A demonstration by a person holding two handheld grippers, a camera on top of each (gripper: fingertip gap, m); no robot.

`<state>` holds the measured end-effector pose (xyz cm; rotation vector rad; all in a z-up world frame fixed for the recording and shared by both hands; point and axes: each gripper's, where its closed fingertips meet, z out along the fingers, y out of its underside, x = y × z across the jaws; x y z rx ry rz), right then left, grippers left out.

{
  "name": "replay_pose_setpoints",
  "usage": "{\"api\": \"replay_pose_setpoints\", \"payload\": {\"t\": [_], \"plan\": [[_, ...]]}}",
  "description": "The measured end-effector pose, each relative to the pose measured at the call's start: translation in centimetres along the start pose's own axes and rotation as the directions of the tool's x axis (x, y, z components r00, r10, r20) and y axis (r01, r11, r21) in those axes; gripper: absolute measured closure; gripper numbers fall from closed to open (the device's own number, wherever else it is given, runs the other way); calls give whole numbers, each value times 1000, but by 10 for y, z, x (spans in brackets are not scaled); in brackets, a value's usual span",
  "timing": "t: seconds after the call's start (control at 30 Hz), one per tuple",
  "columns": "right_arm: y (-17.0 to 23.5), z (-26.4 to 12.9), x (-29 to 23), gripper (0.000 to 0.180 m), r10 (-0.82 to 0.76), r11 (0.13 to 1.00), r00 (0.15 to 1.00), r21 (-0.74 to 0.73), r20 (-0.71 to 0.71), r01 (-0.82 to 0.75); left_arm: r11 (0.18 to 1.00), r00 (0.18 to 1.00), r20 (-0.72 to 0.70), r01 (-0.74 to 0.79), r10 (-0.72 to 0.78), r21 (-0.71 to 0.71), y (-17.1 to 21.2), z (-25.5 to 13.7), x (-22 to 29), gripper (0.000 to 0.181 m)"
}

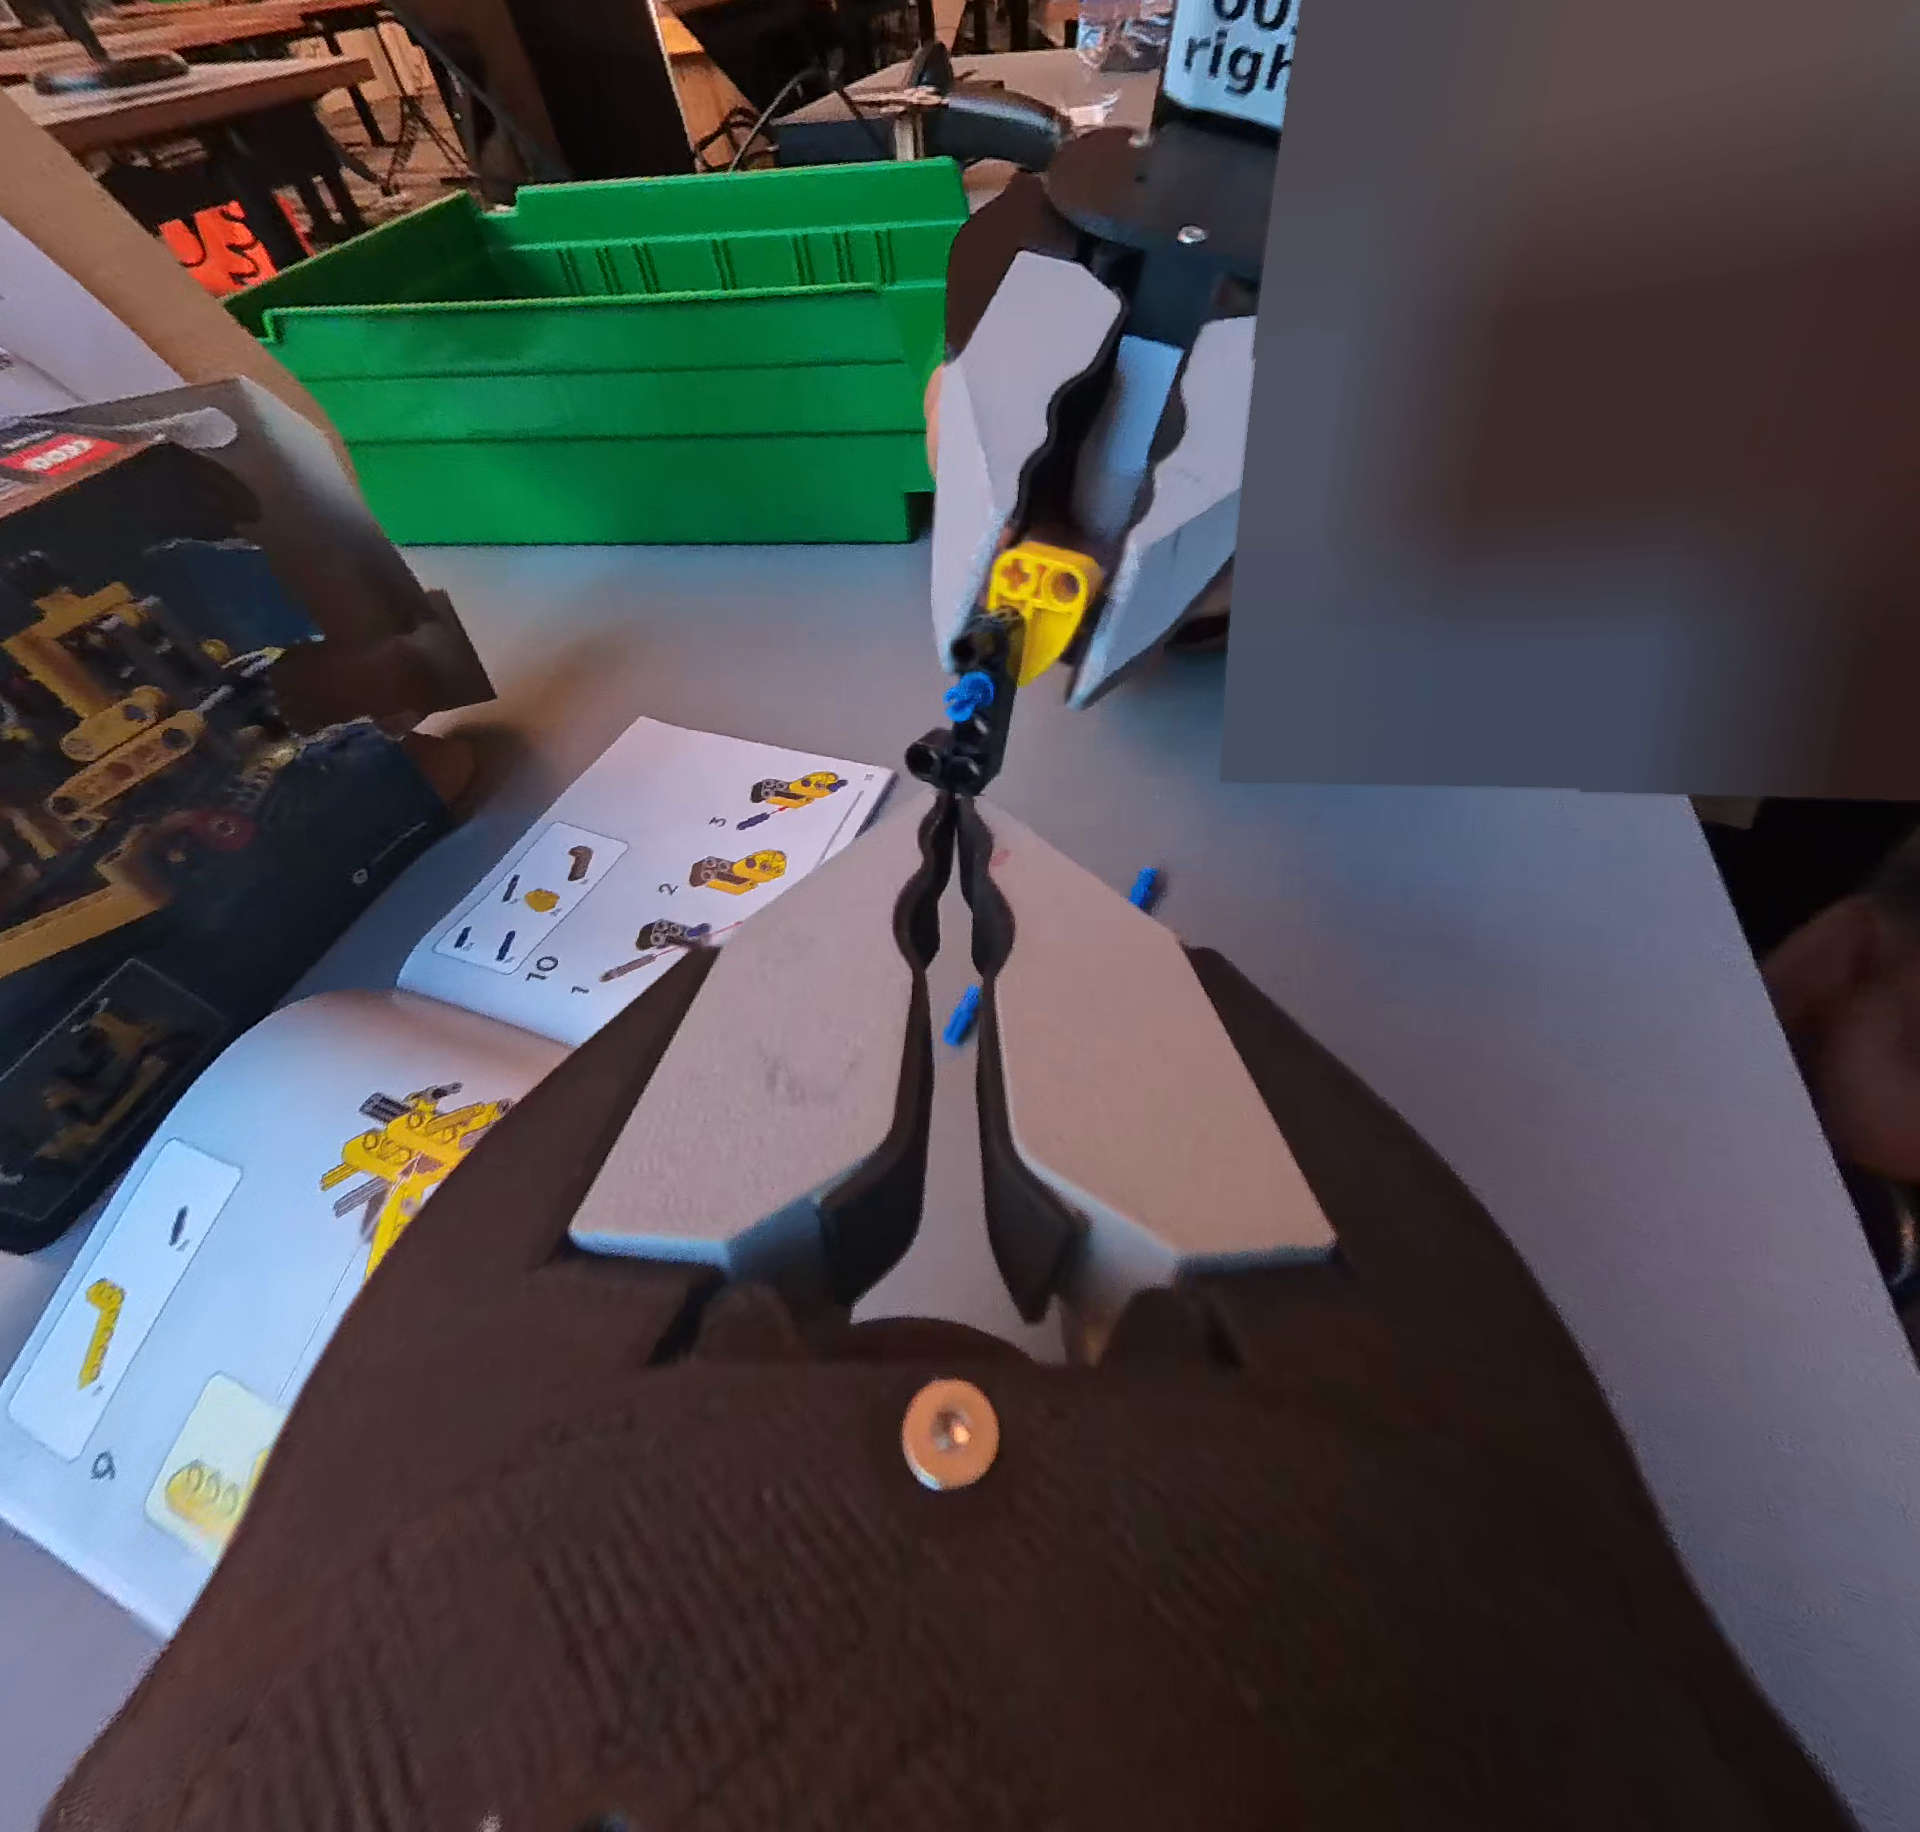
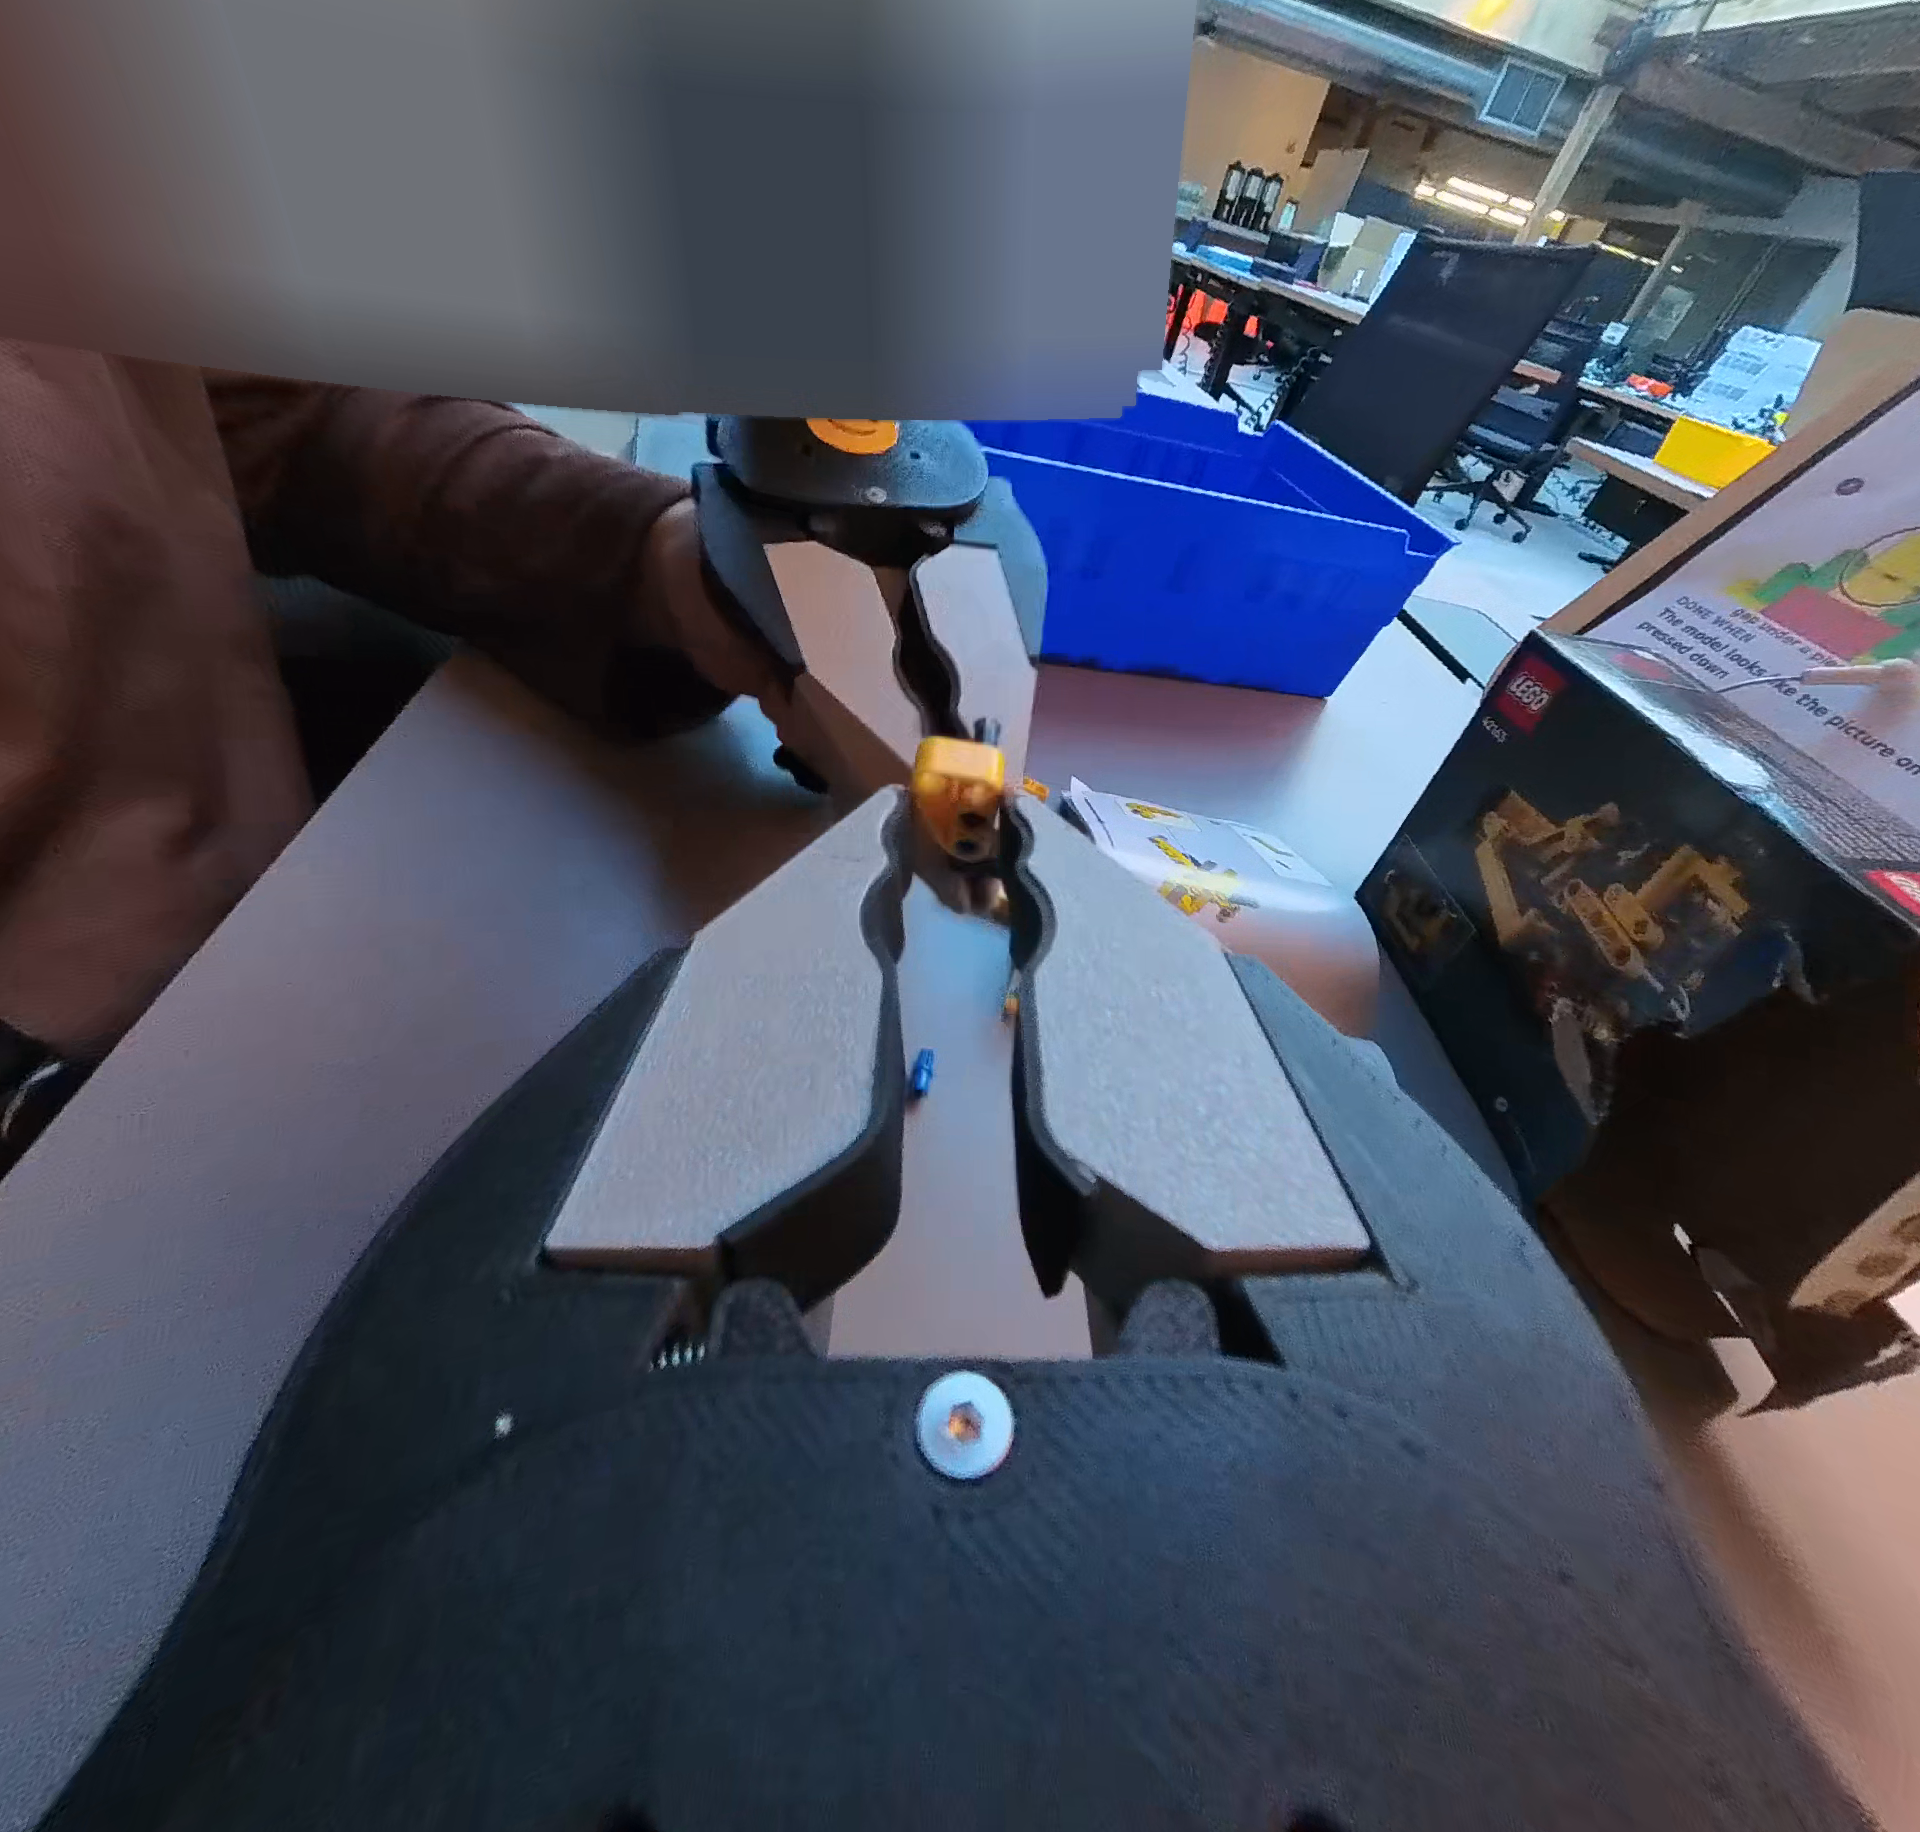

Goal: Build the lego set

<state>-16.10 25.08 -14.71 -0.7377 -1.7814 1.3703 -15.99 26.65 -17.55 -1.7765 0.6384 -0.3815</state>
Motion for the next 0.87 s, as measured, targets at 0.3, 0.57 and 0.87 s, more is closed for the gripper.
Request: {"api": "replay_pose_setpoints", "payload": {"t": [0.3,0.57,0.87], "plan": [[16,1,-7,165,14,996,998,-84,61,-9,990,997,-41,53,-59,-130,24,5,5,161],[9,5,-20,165,88,996,983,-37,160,-83,997,998,-51,-47,44,-55,12,6,15,166],[36,-3,-17,161,86,981,982,-184,170,-54,982,997,-8,-79,79,-171,29,9,7,166]]}}
